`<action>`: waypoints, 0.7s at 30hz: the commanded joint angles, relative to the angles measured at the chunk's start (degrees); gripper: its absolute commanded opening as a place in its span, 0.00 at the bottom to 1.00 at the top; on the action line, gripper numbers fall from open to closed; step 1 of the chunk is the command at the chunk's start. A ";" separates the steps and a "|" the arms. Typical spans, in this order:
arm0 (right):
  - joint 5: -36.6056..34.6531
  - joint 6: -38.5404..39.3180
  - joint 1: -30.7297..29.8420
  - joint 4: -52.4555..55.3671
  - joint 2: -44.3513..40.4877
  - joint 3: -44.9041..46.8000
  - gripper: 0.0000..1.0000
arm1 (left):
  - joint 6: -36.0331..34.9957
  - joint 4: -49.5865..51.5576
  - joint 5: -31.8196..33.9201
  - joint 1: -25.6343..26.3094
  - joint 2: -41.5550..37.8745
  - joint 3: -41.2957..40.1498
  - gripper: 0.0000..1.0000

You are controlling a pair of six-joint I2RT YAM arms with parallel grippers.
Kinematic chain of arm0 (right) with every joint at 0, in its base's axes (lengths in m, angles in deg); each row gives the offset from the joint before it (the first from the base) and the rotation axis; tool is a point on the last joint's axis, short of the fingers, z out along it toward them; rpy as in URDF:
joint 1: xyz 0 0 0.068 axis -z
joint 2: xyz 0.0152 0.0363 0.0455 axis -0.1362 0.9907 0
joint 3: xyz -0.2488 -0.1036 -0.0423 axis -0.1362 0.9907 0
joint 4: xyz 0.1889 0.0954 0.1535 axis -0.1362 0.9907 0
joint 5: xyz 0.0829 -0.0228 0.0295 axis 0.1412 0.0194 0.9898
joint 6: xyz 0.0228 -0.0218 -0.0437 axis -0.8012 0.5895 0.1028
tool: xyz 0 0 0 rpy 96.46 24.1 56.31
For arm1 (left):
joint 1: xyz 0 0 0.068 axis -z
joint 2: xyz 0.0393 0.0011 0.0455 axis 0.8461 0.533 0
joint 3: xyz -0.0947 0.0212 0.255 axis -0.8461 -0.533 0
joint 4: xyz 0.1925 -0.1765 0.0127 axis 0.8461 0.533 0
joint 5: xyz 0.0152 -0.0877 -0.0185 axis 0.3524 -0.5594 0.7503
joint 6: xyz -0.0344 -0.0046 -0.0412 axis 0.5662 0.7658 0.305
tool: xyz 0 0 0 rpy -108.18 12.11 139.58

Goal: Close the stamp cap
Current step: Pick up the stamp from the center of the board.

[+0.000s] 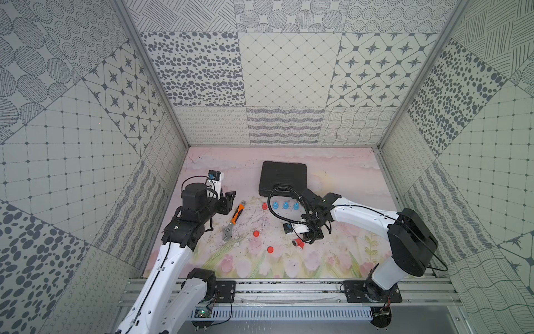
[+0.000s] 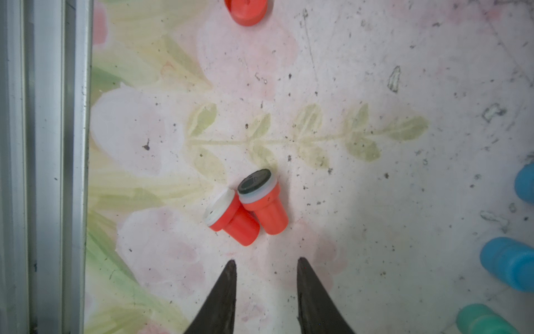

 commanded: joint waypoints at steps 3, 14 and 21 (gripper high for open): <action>0.66 4.14 -0.79 -1.58 2.44 -2.90 0.35 | -0.35 -0.46 -0.13 -0.24 0.20 -0.18 0.57; 0.98 5.19 -2.09 -2.94 5.99 -3.78 0.35 | -0.35 -0.28 -0.04 -0.24 0.32 -0.21 0.57; 1.71 5.70 -2.51 -3.61 7.13 -3.36 0.34 | -0.35 -0.16 0.02 -0.27 0.40 -0.24 0.57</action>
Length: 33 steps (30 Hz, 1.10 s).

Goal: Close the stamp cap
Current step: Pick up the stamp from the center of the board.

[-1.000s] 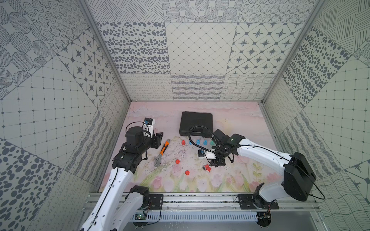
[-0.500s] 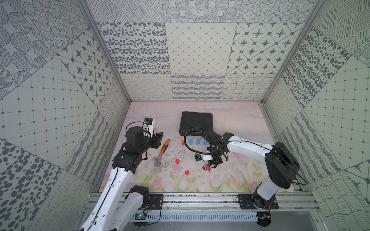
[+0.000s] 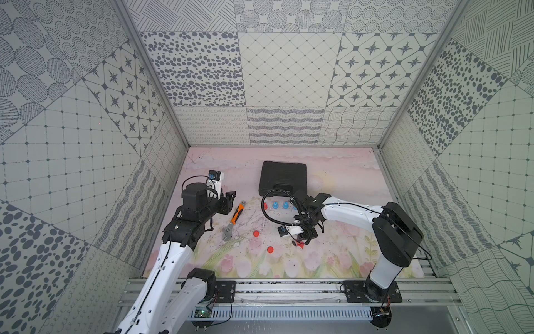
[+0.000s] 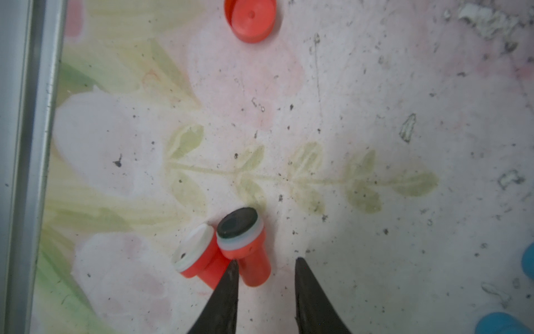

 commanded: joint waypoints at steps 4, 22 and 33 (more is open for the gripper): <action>2.00 1.05 -0.81 -1.75 1.76 -0.56 0.34 | -0.34 -0.15 0.10 -0.26 0.10 -0.21 0.57; 2.14 -1.52 -1.47 -6.47 3.68 1.74 0.31 | -0.26 -0.17 -0.02 -0.28 0.36 -0.22 0.57; 0.60 -5.46 -1.55 -12.07 2.44 5.27 0.26 | -0.26 -0.18 -0.08 -0.21 0.72 -0.21 0.57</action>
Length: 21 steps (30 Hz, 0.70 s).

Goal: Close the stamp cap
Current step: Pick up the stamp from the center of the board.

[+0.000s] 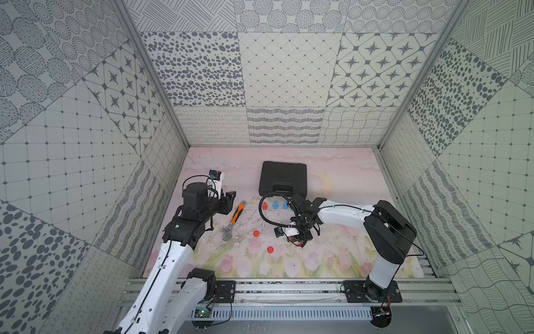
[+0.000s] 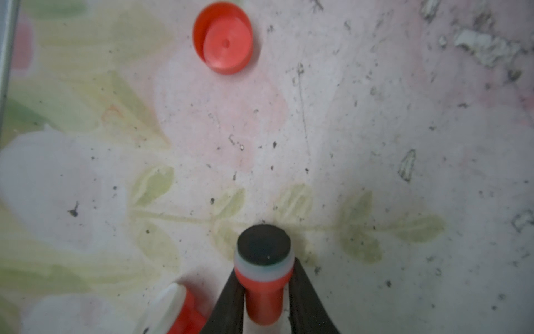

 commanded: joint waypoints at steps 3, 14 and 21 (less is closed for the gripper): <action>-0.53 -2.10 -0.40 -2.77 -0.62 2.62 0.23 | -0.16 -0.28 -0.22 -0.26 0.33 -0.21 0.57; -0.96 -8.22 -1.46 -11.78 -10.58 4.89 0.16 | 8.08 1.35 -9.92 1.56 4.88 1.65 0.56; -4.07 -11.43 -4.11 -18.63 -16.86 5.11 0.16 | 20.83 -1.61 -13.81 10.36 6.97 1.98 0.56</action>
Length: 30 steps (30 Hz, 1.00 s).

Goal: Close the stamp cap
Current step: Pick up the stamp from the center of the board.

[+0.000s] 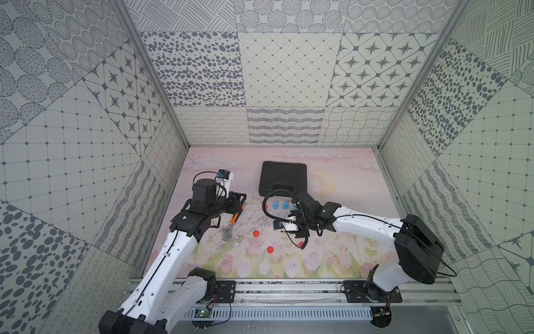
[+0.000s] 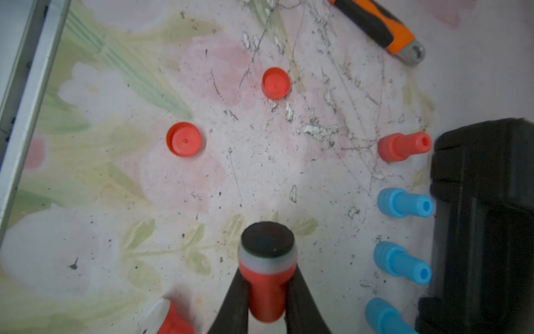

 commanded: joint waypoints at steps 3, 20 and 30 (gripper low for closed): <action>-1.91 -3.57 -1.75 -8.35 -4.60 -0.04 0.16 | 16.08 -6.04 -7.83 8.50 2.46 -0.35 0.55; -3.72 -5.04 -2.61 -14.04 -13.31 0.23 0.17 | 23.40 -14.76 -17.10 19.48 9.31 1.02 0.54; -4.09 -4.74 -3.16 -15.93 -15.09 1.08 0.16 | 23.03 -14.26 -16.21 20.70 10.53 1.58 0.37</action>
